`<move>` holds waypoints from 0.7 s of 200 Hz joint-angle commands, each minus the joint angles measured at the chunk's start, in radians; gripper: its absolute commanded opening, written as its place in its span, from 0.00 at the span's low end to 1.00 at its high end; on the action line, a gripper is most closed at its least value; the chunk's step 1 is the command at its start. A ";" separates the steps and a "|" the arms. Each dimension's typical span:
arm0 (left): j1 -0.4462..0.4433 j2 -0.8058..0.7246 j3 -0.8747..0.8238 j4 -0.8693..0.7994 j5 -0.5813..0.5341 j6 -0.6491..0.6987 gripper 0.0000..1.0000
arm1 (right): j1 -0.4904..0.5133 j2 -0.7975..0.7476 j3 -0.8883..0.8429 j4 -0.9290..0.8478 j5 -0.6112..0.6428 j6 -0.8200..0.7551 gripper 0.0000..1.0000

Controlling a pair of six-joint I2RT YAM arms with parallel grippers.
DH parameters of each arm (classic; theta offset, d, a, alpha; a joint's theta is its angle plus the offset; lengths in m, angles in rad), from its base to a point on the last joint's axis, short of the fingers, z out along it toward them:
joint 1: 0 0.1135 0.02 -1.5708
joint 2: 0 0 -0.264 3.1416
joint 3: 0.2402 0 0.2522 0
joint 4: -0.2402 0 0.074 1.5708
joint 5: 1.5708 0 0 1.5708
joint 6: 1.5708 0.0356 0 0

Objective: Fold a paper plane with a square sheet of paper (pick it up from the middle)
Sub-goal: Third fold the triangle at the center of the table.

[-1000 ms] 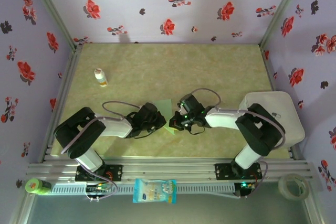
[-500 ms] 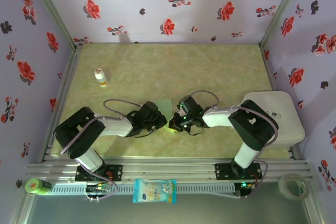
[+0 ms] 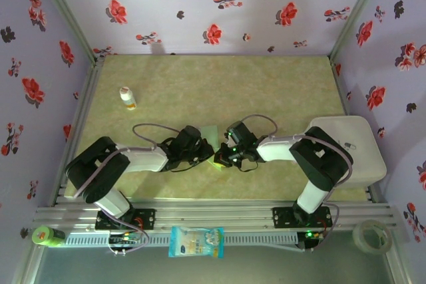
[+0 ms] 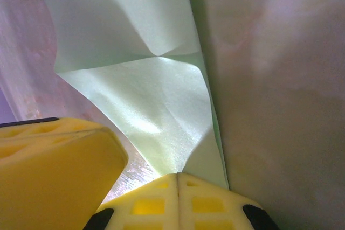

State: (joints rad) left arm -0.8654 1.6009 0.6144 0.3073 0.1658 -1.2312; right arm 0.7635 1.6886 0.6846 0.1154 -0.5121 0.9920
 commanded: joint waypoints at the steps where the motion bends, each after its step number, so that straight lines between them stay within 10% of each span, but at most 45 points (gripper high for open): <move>1: 0.009 0.047 -0.012 -0.011 0.017 -0.014 0.00 | -0.005 0.024 -0.032 -0.048 0.054 -0.004 0.00; 140: 0.285 0.049 -0.079 -0.097 0.061 0.083 0.00 | -0.009 0.054 -0.033 -0.118 0.040 -0.087 0.00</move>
State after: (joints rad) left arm -0.6426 1.6367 0.5507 0.3641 0.2981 -1.2156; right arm 0.7589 1.6936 0.6758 0.1390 -0.5129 0.9379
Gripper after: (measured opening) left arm 0.044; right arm 0.046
